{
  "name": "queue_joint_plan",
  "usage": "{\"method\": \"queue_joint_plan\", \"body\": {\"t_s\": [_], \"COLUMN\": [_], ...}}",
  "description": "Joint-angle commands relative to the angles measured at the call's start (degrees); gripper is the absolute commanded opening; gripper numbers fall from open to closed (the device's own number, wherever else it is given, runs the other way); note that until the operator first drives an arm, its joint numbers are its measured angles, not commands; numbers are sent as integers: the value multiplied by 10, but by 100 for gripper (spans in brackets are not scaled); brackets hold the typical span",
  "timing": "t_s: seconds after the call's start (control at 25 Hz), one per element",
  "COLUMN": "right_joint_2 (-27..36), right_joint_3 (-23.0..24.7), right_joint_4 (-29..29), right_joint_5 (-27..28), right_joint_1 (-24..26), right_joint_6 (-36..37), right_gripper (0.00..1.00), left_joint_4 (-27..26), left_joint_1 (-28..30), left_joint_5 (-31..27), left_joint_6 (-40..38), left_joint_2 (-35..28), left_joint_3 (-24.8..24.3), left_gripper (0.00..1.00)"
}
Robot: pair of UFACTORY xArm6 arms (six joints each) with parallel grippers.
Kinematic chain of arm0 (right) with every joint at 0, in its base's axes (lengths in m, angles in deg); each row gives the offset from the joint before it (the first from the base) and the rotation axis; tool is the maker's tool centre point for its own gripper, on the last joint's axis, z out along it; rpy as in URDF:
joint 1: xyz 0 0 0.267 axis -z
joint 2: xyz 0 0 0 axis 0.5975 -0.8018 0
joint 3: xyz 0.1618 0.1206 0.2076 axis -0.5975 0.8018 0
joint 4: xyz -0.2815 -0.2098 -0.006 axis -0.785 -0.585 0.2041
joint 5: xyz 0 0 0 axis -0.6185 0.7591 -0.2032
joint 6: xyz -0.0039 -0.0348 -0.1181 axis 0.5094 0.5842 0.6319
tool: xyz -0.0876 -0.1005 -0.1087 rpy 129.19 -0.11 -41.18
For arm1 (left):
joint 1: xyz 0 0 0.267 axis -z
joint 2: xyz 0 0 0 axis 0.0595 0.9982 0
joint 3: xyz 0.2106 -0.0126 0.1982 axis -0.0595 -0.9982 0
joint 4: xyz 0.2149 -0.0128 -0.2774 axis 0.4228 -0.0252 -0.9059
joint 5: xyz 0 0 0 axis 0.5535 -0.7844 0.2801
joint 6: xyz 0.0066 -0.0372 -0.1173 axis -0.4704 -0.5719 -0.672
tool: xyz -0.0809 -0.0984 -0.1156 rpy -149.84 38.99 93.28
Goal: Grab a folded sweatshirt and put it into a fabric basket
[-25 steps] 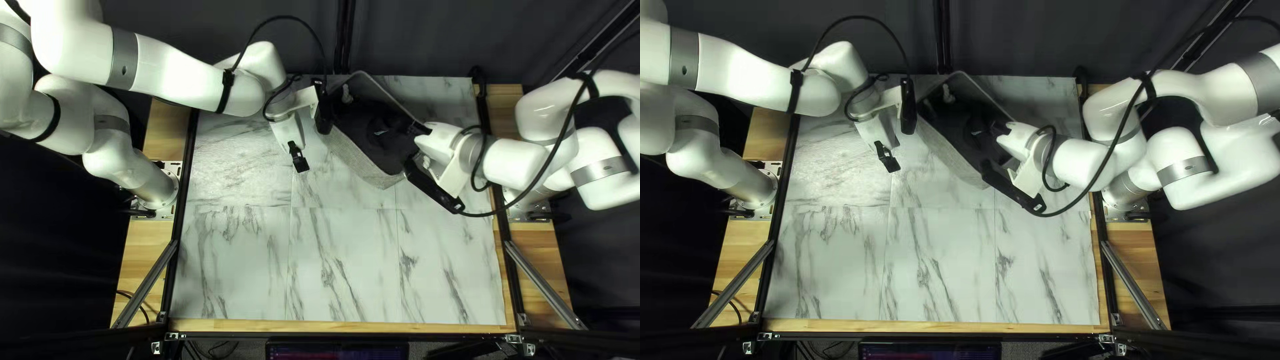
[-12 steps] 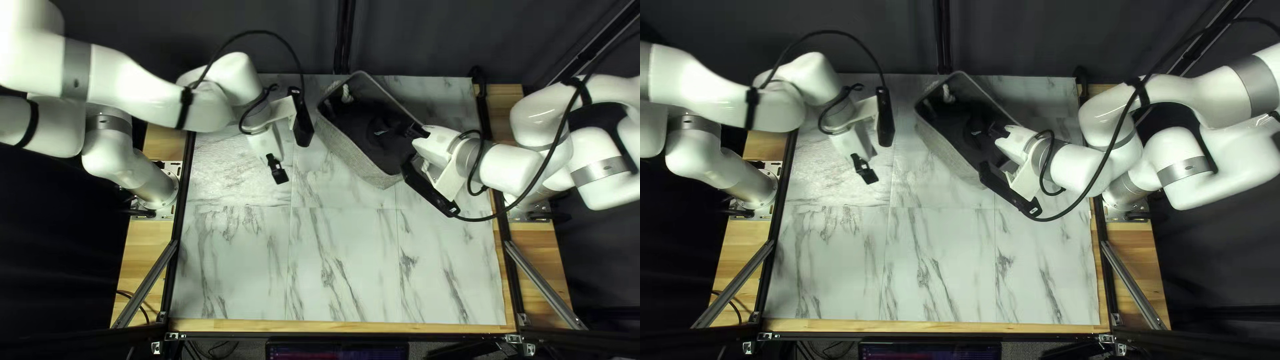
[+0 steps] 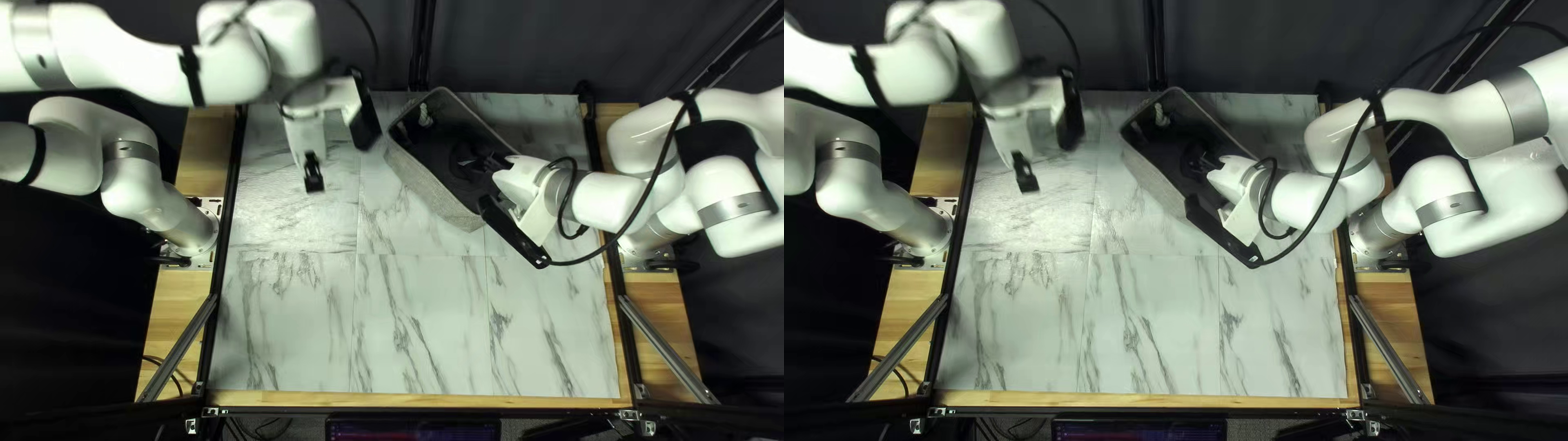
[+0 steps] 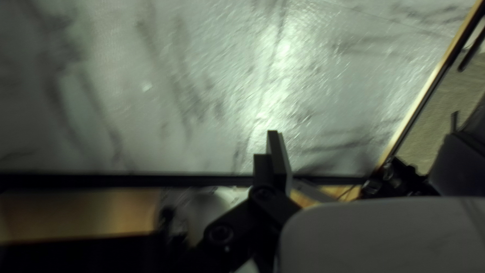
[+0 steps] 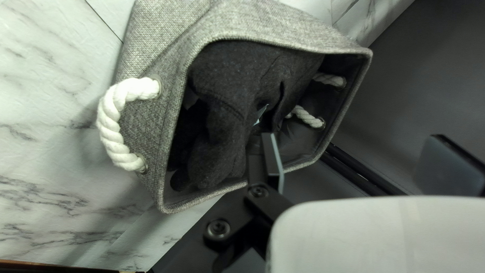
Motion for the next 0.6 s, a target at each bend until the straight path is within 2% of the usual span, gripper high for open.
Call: {"method": "queue_joint_plan", "body": {"t_s": [0.04, 0.2, 0.32, 0.6], "right_joint_2": [-12, -18, -41, -81], "right_joint_3": [-18, -19, -9, 6], "right_joint_4": [34, 47, 39, -24], "right_joint_5": [-5, -22, -65, -122], "right_joint_1": [18, 44, 60, 91], "right_joint_6": [32, 52, 39, -14], "right_gripper": [100, 100, 100, 100], "left_joint_4": [0, 0, 0, 0], "left_joint_1": [0, 0, 0, 0], "left_joint_5": [0, 0, 0, 0], "left_joint_6": [0, 0, 0, 0], "left_joint_2": [0, 0, 0, 0], "left_joint_3": [0, 0, 0, 0], "left_gripper": [100, 100, 100, 100]}}
